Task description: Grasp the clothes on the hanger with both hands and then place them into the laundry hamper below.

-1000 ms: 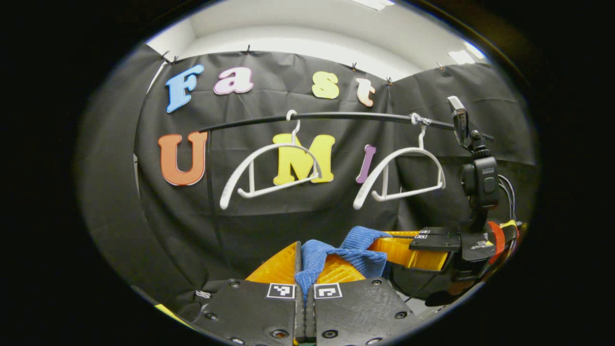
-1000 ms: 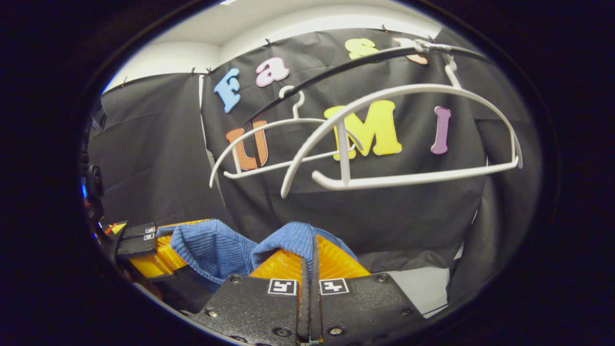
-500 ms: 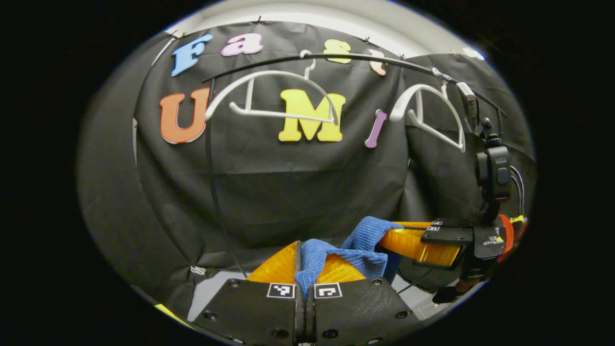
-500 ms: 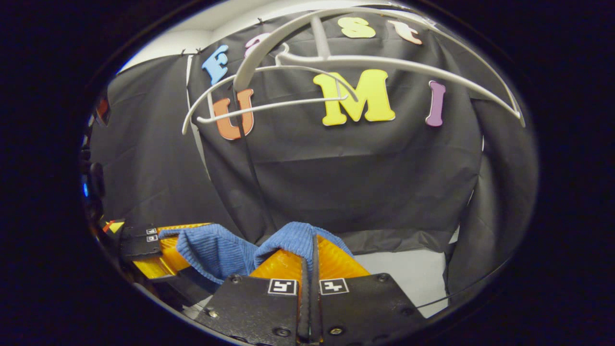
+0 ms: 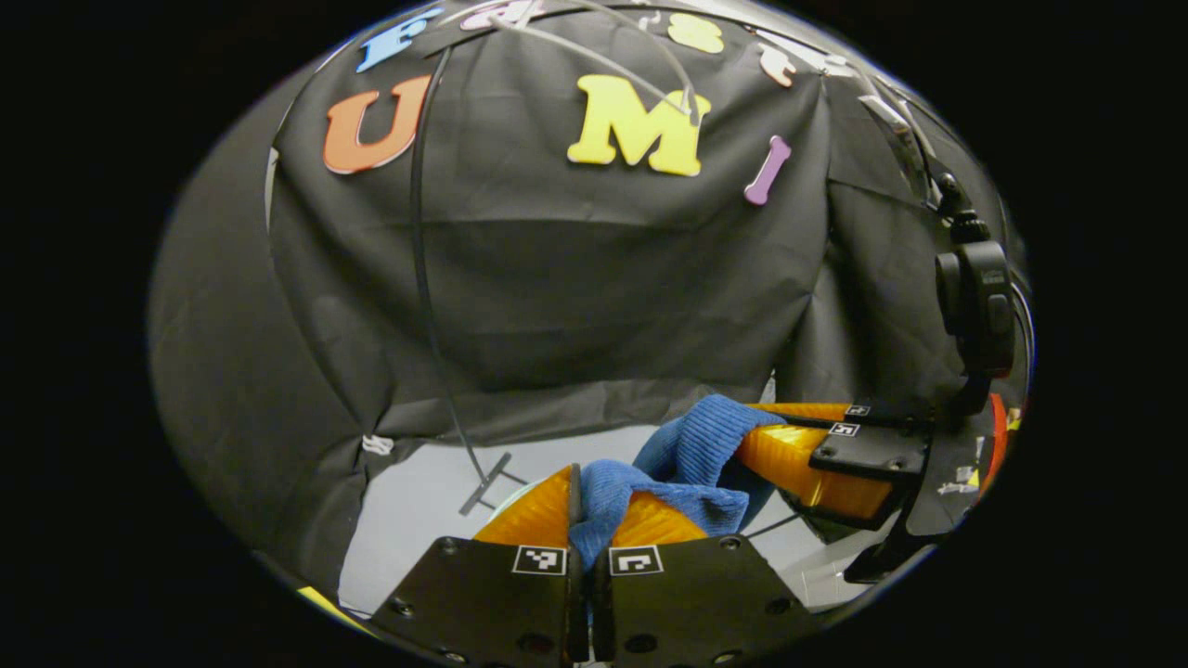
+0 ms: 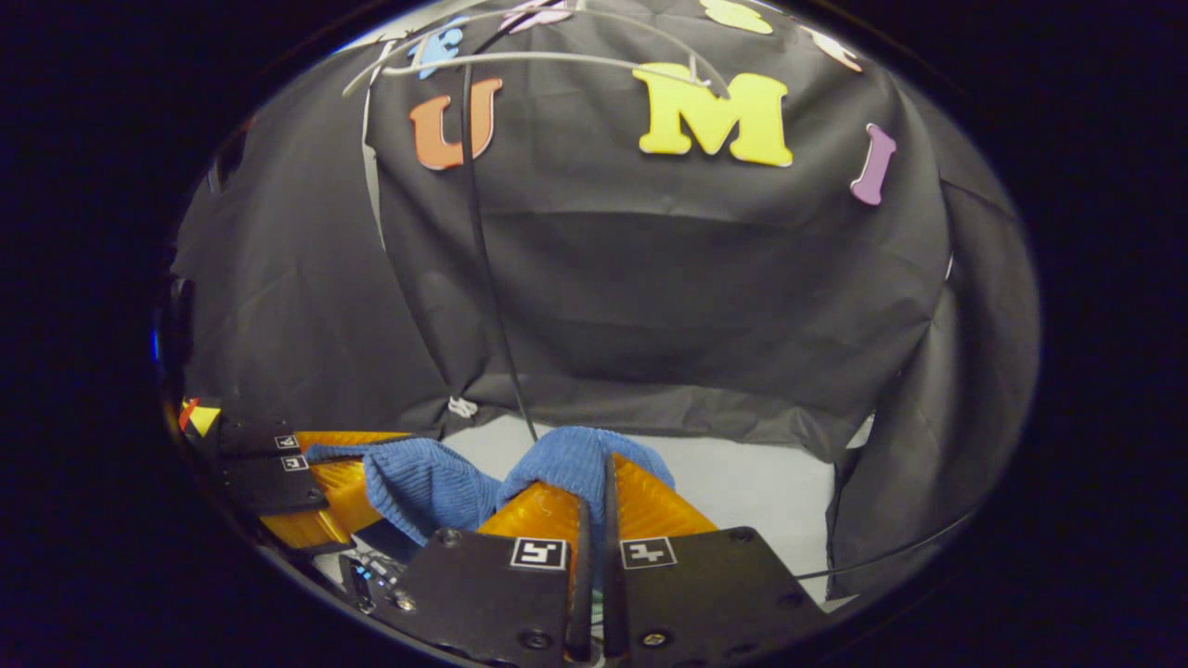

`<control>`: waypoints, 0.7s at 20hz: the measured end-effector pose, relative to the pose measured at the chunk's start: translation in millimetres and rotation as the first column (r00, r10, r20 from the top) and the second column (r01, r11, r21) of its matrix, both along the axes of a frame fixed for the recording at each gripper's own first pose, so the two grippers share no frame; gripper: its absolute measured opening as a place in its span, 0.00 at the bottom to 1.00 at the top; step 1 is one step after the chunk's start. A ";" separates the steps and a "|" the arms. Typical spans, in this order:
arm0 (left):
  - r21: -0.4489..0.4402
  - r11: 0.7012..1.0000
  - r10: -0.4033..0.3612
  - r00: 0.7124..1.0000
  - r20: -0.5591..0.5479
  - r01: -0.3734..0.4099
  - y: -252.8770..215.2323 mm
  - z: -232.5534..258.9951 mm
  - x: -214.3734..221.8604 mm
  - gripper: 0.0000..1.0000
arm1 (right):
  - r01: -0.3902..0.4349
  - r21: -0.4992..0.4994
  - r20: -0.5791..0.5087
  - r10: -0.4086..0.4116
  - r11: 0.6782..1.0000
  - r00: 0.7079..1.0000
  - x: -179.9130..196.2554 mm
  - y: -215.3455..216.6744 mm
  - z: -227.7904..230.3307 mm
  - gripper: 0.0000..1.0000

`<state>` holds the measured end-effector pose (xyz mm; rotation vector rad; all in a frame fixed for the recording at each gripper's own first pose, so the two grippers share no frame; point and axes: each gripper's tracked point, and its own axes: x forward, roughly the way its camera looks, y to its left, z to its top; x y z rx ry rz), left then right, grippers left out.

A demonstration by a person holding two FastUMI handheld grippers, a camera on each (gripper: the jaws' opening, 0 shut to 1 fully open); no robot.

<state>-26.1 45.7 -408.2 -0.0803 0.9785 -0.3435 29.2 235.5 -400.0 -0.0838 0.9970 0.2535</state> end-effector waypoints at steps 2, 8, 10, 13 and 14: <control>0.003 1.000 -0.003 0.998 -0.069 0.004 -1.9 -20.9 -11.7 0.05 | -0.012 -0.032 -0.063 0.010 0.999 0.998 -11.3 -7.2 -17.9 0.10; -0.002 1.000 -0.008 0.985 -0.175 0.008 -11.3 -40.4 -28.4 0.45 | -0.033 -0.079 -0.089 0.026 0.996 0.996 -14.4 -34.0 -19.1 0.51; 0.008 1.000 -0.008 0.985 -0.175 0.009 -12.0 -39.2 -27.8 0.72 | -0.029 -0.072 -0.078 0.023 0.997 0.997 -19.1 -45.7 -12.6 0.60; 0.048 0.999 -0.016 0.989 -0.149 0.024 -9.3 -26.0 -27.0 0.74 | -0.010 -0.072 -0.048 0.007 0.997 0.999 -27.1 -70.9 9.0 0.53; 0.062 0.998 -0.017 0.992 -0.127 0.025 -8.3 -18.7 -25.0 0.99 | -0.005 -0.069 -0.027 0.003 0.998 1.000 -26.5 -79.1 19.9 0.60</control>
